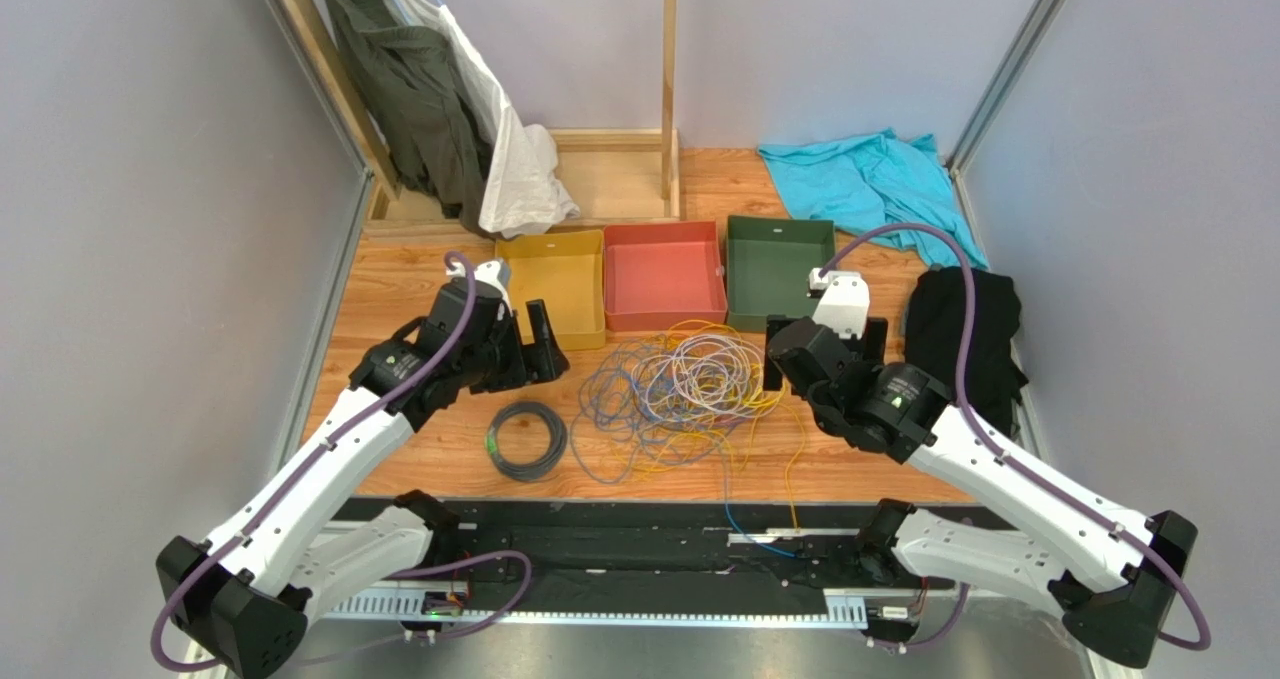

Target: Untangle the cables

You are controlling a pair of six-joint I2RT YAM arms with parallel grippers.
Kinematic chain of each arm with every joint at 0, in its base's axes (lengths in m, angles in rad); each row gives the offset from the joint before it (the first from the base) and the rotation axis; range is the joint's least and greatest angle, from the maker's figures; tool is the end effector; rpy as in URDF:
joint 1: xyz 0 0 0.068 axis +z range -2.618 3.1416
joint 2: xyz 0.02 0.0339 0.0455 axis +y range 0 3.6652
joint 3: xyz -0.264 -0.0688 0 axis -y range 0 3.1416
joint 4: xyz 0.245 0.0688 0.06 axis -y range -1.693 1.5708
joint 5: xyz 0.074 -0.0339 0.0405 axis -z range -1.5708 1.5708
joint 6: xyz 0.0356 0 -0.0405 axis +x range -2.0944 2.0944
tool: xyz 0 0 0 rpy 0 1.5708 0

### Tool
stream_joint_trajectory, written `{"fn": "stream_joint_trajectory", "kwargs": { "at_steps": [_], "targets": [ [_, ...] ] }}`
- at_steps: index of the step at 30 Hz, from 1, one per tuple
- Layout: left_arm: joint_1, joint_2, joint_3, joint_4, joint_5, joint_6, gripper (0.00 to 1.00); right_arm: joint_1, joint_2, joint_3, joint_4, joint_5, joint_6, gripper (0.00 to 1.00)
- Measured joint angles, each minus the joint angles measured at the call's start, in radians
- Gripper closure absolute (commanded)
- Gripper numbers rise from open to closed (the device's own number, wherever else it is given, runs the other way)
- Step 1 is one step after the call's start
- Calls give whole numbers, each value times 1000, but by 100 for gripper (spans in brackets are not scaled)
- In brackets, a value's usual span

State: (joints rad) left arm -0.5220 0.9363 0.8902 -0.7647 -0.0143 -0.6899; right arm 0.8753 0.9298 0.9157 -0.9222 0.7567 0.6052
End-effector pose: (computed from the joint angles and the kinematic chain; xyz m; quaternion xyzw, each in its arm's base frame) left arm 0.1619 -0.0926 0.2953 -0.0805 0.9251 -0.2058 0.3087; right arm 0.1259 0.1127 0.3012 -0.0047 0.8904 -0.0636 0.4507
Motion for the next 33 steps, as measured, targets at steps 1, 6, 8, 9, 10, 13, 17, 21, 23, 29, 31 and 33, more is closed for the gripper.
{"fn": "stream_joint_trajectory", "kwargs": {
  "at_steps": [1,6,8,9,10,13,17,21,23,29,31,33],
  "targets": [
    [0,0,-1,7,8,-1,15,0,2,0,3,-2,-3,4],
    [-2,18,-26,120,84,11,31,0,15,0,23,-13,-12,4],
    [-9,76,-17,161,99,28,30,0,21,-1,29,-18,-12,4],
    [-14,114,-2,172,103,43,30,0,22,-2,30,-20,-13,4],
    [-24,184,29,181,107,61,30,0,23,-2,31,-23,-13,4],
    [-58,338,98,210,105,101,29,0,23,-2,31,-25,-19,4],
    [-103,449,151,240,99,146,36,0,23,-2,31,-25,-27,4],
    [-121,533,170,288,110,177,36,0,22,-2,31,-25,-30,4],
    [-128,566,170,303,109,181,36,0,22,-2,31,-25,-30,4],
    [-158,649,170,383,101,182,37,0,23,-13,31,-25,-30,2],
    [-172,681,173,408,92,182,44,0,24,-19,28,-24,-30,2],
    [-179,712,180,419,85,179,48,0,25,-19,26,-24,-30,2]
  ]
}}
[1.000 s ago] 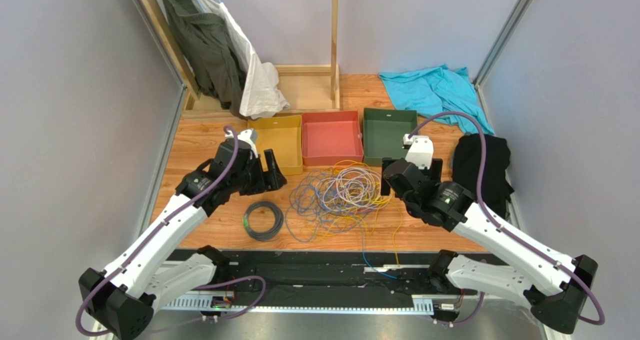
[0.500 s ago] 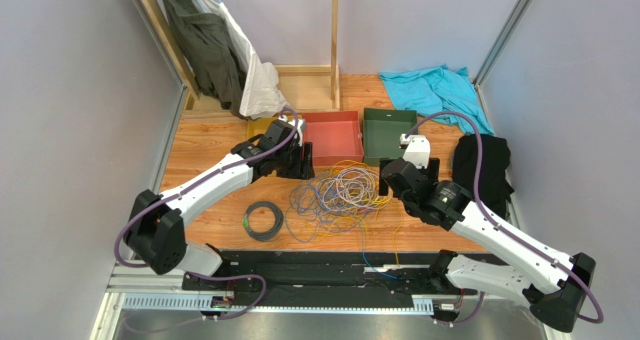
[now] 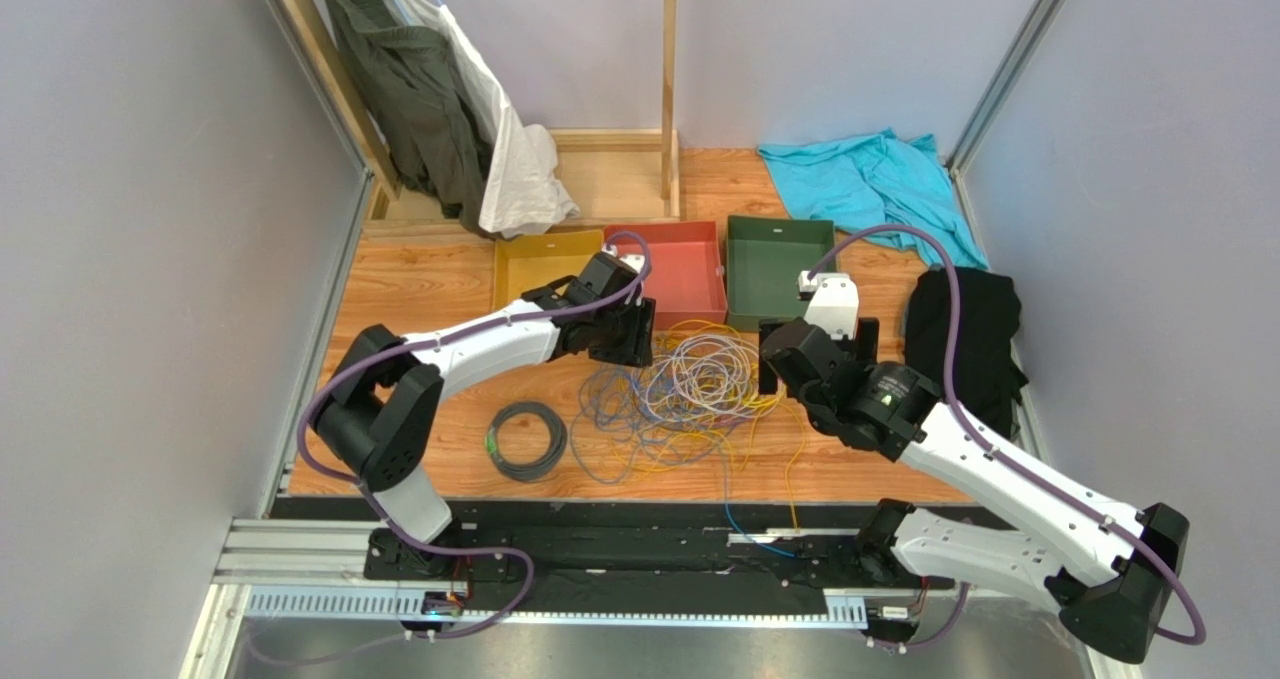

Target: Untangle the cables

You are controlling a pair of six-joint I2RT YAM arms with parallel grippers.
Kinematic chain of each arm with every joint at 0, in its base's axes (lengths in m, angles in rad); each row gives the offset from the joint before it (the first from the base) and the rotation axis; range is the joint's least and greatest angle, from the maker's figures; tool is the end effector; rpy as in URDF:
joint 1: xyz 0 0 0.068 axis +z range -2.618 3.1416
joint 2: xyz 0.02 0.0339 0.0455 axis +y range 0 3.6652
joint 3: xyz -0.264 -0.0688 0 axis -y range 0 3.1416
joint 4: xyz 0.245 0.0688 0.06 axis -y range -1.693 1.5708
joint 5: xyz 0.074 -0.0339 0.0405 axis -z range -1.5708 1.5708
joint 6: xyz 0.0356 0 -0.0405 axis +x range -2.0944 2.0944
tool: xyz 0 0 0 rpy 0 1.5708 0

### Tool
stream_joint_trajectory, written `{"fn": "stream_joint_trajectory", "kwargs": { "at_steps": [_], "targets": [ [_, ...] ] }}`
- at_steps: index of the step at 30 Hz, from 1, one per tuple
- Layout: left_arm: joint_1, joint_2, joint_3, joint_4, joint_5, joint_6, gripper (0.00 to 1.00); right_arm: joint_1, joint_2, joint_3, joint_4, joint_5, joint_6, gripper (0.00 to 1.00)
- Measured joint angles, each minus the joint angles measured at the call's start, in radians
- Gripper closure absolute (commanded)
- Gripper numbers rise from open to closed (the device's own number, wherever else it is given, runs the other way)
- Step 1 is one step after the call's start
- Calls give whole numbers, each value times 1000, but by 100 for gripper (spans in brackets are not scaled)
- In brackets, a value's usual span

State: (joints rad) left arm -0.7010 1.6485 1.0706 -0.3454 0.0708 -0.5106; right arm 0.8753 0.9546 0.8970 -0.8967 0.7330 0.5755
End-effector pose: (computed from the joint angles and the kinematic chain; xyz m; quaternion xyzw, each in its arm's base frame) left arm 0.2617 -0.2241 0.2058 0.1013 0.9421 -0.2086 0.2422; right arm 0.1295 0.1180 0.2928 -0.0253 0.8958 -0.0676 0.4385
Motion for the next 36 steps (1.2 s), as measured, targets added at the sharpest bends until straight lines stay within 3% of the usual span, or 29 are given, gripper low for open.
{"fn": "stream_joint_trajectory", "kwargs": {
  "at_steps": [6,9,10,16,20,24,28,36],
  "targets": [
    [-4,40,5,27,-4,0,62,0,-1,0,-4,8,0,2],
    [-4,32,5,40,-8,-1,94,0,-1,0,-4,9,2,2],
    [-4,28,5,42,-8,0,100,0,0,0,-4,9,3,2],
    [-5,-40,5,13,-20,13,100,0,0,0,-4,10,4,3],
    [-9,-241,34,-88,-47,24,100,0,0,0,-4,11,3,3],
    [-18,-487,211,-179,-88,32,100,0,0,8,-5,19,-5,3],
    [-18,-608,412,-238,-116,39,100,0,0,42,-4,25,-11,4],
    [-19,-550,719,-392,-116,46,100,0,-31,92,-5,14,-14,4]
  ]
}}
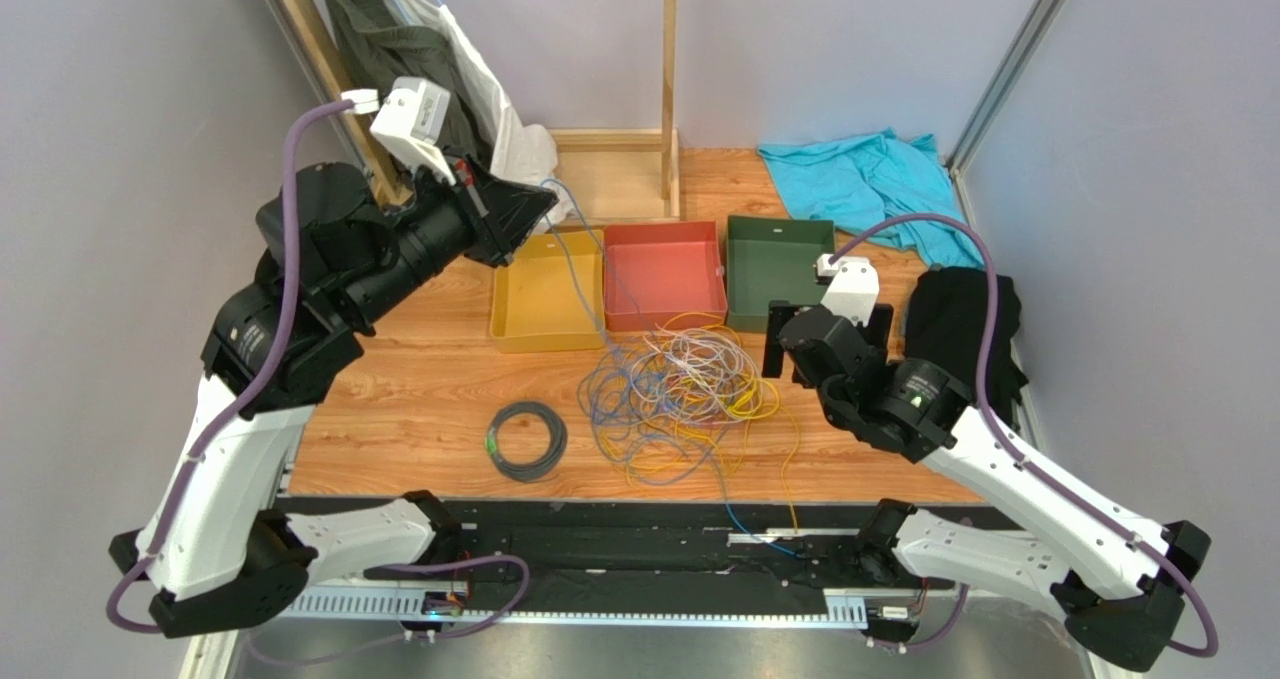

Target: Untangle the cables

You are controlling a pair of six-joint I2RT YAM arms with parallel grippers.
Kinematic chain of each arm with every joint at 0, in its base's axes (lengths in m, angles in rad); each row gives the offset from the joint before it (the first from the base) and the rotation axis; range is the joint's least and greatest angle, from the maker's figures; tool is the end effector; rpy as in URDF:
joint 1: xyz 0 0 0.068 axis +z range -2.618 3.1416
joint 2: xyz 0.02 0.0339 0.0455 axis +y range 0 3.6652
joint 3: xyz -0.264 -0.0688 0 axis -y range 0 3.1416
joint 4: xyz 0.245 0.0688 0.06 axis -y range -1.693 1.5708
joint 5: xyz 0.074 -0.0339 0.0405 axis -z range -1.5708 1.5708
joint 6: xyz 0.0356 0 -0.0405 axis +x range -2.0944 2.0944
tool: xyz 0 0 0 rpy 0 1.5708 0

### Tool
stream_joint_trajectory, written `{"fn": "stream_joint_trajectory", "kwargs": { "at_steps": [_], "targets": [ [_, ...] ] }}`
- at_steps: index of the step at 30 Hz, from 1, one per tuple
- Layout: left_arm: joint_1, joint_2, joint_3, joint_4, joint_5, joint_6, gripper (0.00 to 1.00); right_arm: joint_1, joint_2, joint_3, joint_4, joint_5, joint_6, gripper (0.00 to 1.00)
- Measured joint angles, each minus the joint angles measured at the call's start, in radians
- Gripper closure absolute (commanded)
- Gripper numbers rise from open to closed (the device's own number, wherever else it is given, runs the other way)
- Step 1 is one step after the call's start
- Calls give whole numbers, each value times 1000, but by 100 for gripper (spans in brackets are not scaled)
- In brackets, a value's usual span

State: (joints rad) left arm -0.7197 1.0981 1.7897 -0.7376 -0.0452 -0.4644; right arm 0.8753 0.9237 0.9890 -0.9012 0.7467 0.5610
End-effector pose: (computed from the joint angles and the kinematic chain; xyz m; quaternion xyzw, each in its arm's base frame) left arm 0.1211 -0.1041 0.5460 0.0766 0.7191 -0.3718 0.5821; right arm 0.1266 0.1139 0.3257 -0.0066 0.8788 -0.0362 0.4758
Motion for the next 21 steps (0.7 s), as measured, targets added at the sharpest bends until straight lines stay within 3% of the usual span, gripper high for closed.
{"fn": "stream_joint_trajectory", "kwargs": {
  "at_steps": [12,21],
  "targets": [
    [0,216,397,-133,14,18,100,0,-84,4,52,-153,-23,6],
    [-16,238,476,-138,26,14,100,69,-2,-48,257,-297,-47,6]
  ]
}}
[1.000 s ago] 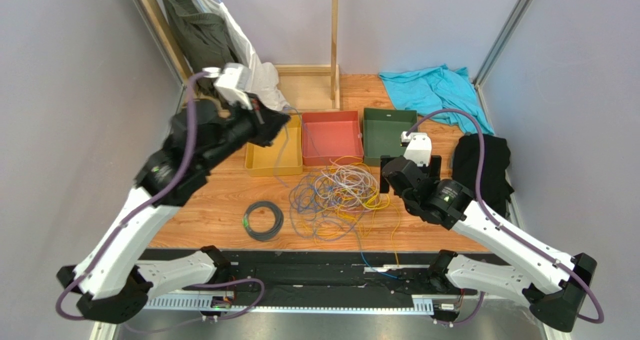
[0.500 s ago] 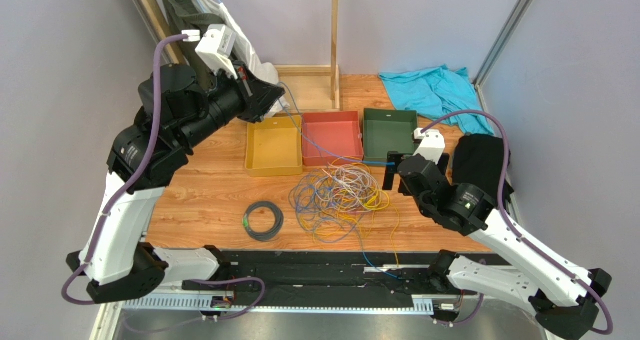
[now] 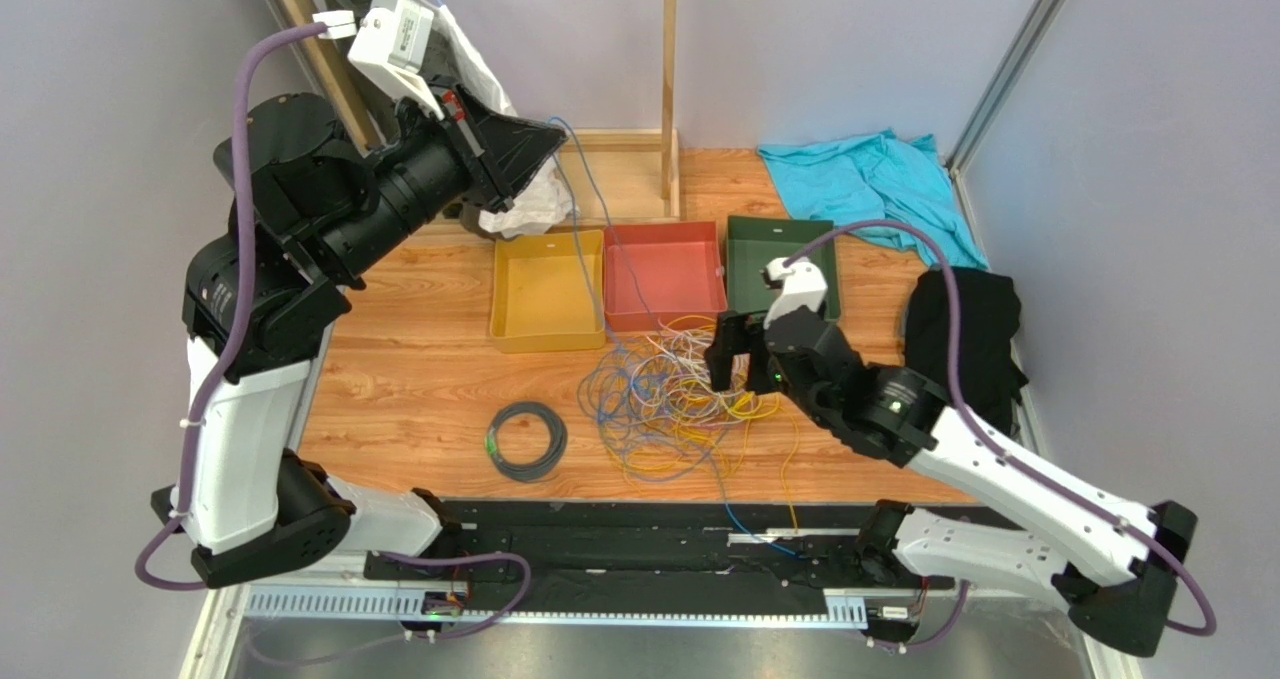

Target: Untangle the cables

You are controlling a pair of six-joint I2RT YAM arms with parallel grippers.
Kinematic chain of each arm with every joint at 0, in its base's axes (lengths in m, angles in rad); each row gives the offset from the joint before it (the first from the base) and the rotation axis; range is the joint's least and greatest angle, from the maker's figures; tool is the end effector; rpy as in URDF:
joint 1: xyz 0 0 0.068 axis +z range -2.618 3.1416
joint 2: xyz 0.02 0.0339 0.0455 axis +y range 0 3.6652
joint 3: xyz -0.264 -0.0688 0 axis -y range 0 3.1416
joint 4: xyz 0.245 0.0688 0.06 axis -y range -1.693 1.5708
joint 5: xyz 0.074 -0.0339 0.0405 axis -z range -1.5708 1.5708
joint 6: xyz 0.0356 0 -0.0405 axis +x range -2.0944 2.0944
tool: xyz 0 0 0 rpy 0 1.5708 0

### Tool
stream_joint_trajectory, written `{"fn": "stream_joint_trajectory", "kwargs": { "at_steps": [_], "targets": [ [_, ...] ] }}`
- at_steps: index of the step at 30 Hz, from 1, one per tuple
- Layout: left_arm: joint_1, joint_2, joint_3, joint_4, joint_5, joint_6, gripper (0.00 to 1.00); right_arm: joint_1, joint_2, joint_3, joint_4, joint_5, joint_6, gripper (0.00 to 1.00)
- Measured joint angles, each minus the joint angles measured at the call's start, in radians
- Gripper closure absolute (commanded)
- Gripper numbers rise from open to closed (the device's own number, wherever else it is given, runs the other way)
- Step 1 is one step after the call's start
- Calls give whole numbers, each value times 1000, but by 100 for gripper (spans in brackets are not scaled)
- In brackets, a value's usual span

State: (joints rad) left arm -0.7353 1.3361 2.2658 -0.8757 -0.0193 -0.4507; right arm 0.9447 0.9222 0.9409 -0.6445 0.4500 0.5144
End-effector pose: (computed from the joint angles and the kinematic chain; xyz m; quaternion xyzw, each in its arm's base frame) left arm 0.1239 -0.1112 0.6084 0.0906 0.6818 -0.4002 0.6057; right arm 0.1241 0.1451 0.3263 -0.0861 0.8697 0.1476 0.4631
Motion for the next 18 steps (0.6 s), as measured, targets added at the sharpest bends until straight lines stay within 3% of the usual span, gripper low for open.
{"fn": "stream_joint_trajectory", "kwargs": {
  "at_steps": [15,17,18],
  "targets": [
    [-3,5,-5,-36,-4,0,100,68,417,56,253,13,-27,13],
    [-3,-3,-18,-38,-5,0,100,68,440,74,265,18,-28,20],
    [-3,-8,-26,-39,-5,-1,100,68,461,91,272,25,-31,34]
  ]
}}
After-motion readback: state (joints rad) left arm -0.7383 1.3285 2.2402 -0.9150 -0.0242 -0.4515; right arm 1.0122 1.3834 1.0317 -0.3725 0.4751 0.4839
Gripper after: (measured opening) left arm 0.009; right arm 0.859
